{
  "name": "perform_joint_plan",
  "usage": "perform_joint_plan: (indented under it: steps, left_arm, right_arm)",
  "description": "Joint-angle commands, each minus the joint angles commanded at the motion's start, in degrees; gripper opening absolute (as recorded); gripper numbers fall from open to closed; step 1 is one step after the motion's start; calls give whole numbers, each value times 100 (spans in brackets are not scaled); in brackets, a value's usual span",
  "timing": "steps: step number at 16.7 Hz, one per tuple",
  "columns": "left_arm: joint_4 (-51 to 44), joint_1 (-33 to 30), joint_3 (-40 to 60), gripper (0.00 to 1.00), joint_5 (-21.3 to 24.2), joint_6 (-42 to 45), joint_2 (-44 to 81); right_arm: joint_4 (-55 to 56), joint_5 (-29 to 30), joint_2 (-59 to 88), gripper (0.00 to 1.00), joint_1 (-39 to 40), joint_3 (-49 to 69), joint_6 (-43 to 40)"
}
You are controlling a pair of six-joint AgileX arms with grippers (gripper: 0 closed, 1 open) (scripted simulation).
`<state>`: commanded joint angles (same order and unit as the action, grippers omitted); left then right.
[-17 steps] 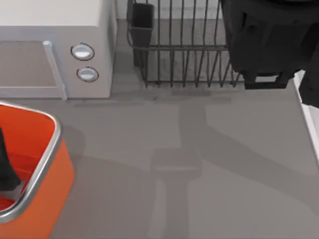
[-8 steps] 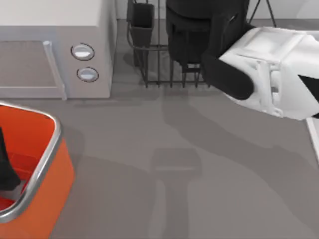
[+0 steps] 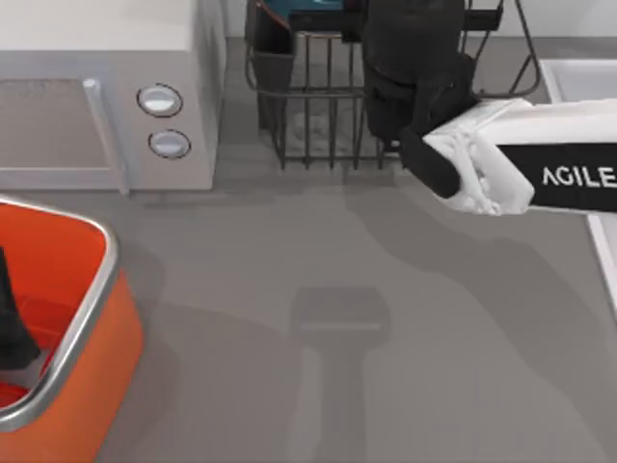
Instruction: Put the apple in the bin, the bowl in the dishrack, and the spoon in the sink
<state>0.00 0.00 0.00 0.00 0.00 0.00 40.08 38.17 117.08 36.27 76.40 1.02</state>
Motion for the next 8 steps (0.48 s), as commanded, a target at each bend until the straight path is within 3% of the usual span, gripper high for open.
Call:
perform_joint_plan:
  steps: [4, 8]
  left_arm:
    - [0, 0, 0, 100, 0, 0, 0]
    - [0, 0, 0, 100, 0, 0, 0]
  right_arm:
    - [7, -6, 7, 0, -6, -2, 0]
    - [7, -6, 7, 30, -6, -2, 0]
